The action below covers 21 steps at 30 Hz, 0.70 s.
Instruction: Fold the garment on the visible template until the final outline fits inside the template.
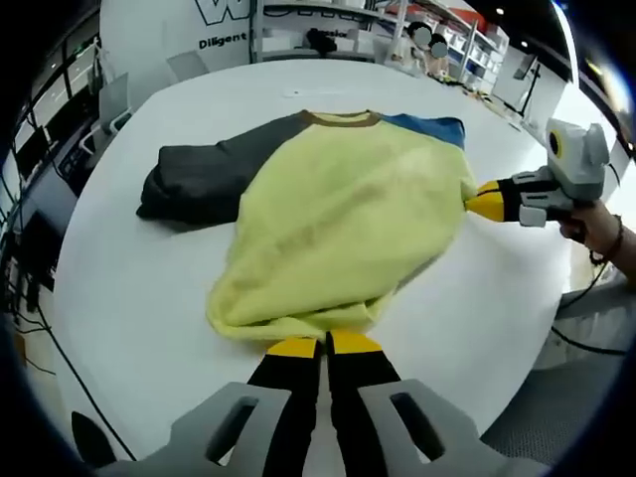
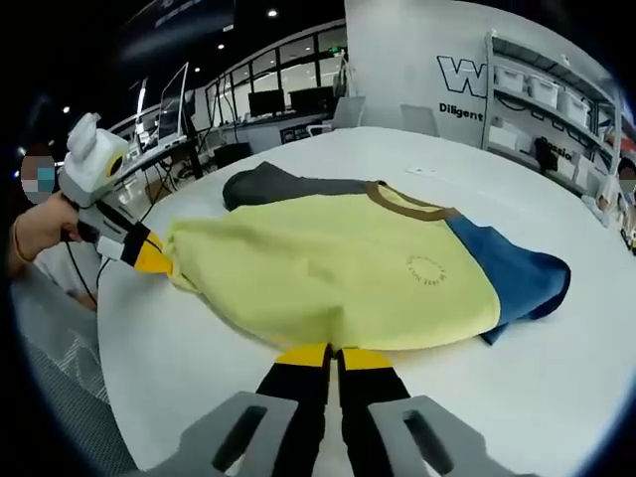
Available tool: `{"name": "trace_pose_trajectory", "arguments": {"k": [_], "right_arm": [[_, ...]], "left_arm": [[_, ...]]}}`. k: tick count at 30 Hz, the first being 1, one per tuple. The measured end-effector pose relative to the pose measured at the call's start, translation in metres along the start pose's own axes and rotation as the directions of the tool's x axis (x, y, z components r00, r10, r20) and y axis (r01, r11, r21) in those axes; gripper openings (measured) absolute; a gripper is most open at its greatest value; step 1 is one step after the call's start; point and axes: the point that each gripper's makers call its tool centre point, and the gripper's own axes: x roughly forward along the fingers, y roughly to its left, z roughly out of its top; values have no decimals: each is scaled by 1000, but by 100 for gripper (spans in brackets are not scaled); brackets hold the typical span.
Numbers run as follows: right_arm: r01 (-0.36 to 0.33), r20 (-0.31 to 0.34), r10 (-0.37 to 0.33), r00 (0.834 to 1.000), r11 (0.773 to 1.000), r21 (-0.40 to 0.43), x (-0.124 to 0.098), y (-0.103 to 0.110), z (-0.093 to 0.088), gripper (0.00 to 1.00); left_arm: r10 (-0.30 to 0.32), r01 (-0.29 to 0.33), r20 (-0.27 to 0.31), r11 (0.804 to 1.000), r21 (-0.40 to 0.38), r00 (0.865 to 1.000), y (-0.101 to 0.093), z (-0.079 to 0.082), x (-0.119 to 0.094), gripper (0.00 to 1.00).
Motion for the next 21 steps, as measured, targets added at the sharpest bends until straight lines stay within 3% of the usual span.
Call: {"name": "trace_pose_trajectory", "arguments": {"k": [6, 14, 21], "right_arm": [[0, 42, 0, 999, 1000, 9, -9, -6, 17, 0], [16, 127, -17, 992, 1000, 6, -13, -24, 65, 0], [46, 128, -38, 991, 997, -59, -2, -38, 92, 0]], "left_arm": [[-12, 12, 47, 1000, 6, 999, -1, 15, -13, 2], [-8, 1, 190, 999, 39, 982, 4, 66, -31, 1], [7, -13, 222, 1000, 26, 975, 17, 88, -33, 1]]}}
